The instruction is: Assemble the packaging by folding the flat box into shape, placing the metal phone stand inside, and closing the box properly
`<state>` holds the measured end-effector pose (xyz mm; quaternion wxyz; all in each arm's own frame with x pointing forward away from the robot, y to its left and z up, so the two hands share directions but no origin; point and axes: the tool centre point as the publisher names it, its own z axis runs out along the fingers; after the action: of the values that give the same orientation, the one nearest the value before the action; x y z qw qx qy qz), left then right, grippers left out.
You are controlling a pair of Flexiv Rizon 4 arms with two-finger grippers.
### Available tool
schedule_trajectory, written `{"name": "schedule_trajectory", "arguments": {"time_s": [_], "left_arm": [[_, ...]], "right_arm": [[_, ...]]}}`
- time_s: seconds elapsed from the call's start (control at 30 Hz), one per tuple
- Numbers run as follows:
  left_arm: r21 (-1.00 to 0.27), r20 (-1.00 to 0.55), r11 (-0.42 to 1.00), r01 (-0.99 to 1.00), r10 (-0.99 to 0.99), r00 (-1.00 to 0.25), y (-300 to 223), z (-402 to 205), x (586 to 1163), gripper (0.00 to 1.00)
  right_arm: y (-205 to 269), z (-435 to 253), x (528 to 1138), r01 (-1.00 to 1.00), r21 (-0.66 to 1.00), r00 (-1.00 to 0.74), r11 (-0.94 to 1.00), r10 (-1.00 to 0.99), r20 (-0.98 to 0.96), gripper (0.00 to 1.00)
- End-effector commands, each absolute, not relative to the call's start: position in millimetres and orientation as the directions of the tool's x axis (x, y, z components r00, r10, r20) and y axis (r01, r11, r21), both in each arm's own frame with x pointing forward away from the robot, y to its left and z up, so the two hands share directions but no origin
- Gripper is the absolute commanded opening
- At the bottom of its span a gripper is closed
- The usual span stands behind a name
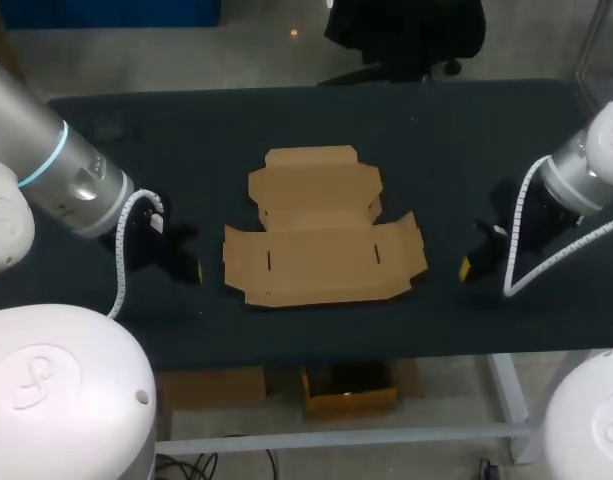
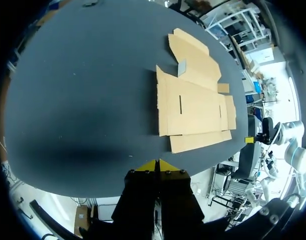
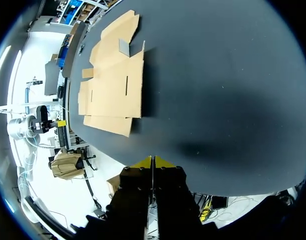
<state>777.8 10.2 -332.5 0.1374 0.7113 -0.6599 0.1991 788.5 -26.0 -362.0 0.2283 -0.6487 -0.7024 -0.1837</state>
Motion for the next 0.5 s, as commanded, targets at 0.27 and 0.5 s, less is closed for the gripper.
{"name": "schedule_trajectory", "arguments": {"time_s": [0.27, 0.5], "left_arm": [[-0.020, 0.502, -0.074, -0.997, -0.863, 0.054, -1, -362, 786, 0.00], [0.002, 0.533, -0.058, -0.998, -0.845, 0.051, -3, -371, 788, 0.00]], "right_arm": [[-6, -384, 795, 0.991, -0.069, -0.055, 0.117, 0.810, 0.584, 0.00], [8, -394, 794, 0.990, -0.072, -0.053, 0.118, 0.807, 0.588, 0.00]]}}
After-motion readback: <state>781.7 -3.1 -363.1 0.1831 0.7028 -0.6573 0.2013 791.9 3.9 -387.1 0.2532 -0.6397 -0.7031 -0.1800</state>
